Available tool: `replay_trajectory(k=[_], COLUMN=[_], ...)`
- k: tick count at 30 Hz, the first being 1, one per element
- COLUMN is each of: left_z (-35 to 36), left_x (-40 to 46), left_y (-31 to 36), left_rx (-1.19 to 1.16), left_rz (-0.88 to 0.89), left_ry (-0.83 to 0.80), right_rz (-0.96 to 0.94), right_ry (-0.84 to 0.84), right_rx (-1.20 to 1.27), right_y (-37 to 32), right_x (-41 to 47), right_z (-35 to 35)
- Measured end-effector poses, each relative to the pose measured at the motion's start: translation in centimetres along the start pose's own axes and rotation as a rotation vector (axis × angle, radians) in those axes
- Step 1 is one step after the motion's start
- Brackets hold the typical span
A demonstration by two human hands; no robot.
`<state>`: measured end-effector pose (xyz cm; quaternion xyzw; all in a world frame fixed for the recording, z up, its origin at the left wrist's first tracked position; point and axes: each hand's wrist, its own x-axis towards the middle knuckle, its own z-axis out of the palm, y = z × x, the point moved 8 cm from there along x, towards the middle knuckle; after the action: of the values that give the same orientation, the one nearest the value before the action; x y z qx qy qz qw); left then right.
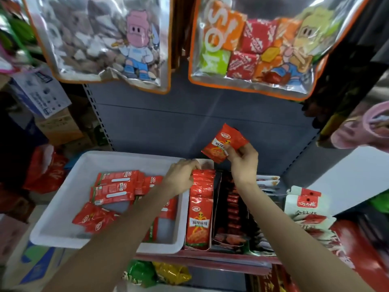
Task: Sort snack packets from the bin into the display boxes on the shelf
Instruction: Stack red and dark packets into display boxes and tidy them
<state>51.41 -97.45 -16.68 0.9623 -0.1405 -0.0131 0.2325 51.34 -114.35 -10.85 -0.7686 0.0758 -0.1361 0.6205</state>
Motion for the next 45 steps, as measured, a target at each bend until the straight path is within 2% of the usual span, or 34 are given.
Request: replay_trajectory(k=[4, 11, 15, 22, 27, 29, 32, 37, 42, 45], left_z=[0.9, 0.9, 1.0, 0.7, 0.6, 0.0, -2.5, -5.1, -4.4, -2.8], left_x=[-2.4, -3.9, -4.5, -4.8, -5.0, -5.1, -5.8, -9.7, -15.5, -17.4], left_y=[-0.4, -0.6, -0.8, -0.6, -0.7, -1.2, -2.6, -9.2, -19.1, -22.3], left_rx=[-0.191, -0.17, -0.168, -0.2, -0.208, -0.28, -0.407, -0.355, -0.241, -0.126], left_rz=[0.028, 0.035, 0.027, -0.002, -0.022, -0.064, -0.146, -0.338, -0.653, -0.723], left_ry=[-0.076, -0.119, -0.148, -0.143, -0.149, -0.106, 0.068, 0.222, 0.103, -0.136], right_rz=[0.041, 0.016, 0.003, -0.005, 0.04, -0.024, -0.158, -0.246, -0.187, -0.045], right_ry=[-0.129, -0.395, -0.418, -0.331, -0.468, -0.464, -0.455, -0.594, -0.829, -1.02], right_rx=[-0.107, -0.445, -0.407, -0.349, -0.575, -0.568, -0.58, -0.514, -0.615, -0.707], right_y=[0.5, 0.5, -0.1, 0.1, 2.0, 1.3, -0.6, -0.7, 3.6, 7.5], right_x=[0.3, -0.4, -0.6, -0.7, -1.6, -1.9, -3.1, -7.5, -13.0, -16.0], right_z=[1.8, 5.3, 6.0, 4.9, 5.7, 5.9, 6.9, 12.6, 20.6, 24.0])
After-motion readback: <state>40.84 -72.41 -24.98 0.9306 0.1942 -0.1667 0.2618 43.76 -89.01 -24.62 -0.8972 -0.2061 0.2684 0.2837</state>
